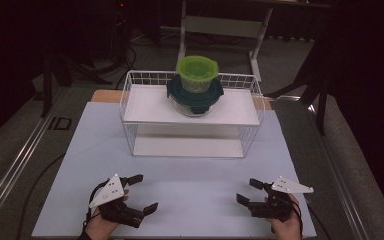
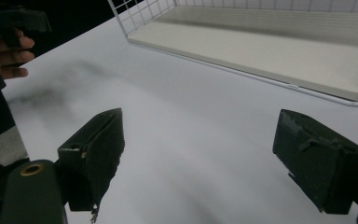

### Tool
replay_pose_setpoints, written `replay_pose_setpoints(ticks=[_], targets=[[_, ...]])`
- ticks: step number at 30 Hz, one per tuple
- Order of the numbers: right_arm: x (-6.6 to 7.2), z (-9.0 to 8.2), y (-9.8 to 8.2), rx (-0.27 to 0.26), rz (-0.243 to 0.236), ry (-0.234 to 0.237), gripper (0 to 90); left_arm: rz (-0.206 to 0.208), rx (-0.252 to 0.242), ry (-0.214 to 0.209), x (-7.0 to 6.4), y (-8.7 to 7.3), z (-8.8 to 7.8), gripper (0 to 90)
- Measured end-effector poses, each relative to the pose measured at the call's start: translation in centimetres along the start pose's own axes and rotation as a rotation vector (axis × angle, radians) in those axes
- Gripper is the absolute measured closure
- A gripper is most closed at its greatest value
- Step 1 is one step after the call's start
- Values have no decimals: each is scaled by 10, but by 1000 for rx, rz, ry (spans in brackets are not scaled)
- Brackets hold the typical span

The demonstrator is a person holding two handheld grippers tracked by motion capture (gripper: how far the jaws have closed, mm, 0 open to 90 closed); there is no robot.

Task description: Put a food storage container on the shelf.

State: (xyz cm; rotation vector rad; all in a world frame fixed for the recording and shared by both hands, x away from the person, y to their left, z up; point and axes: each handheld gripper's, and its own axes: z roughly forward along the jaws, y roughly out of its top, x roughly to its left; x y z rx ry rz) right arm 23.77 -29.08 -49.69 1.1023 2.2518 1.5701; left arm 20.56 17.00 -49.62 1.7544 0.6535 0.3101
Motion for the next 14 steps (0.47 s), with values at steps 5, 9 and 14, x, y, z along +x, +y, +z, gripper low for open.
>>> replay_pose_setpoints(ticks=[5,9,14], targets=[[-5,1,-3,13,-11,-30,161,1,-2,21,2,-2,-2,22],[-5,6,-5,34,-18,-24,161,-1,-11,19,2,-2,-1,22],[-6,6,-6,42,-15,-25,161,5,-35,10,0,0,-2,22]])
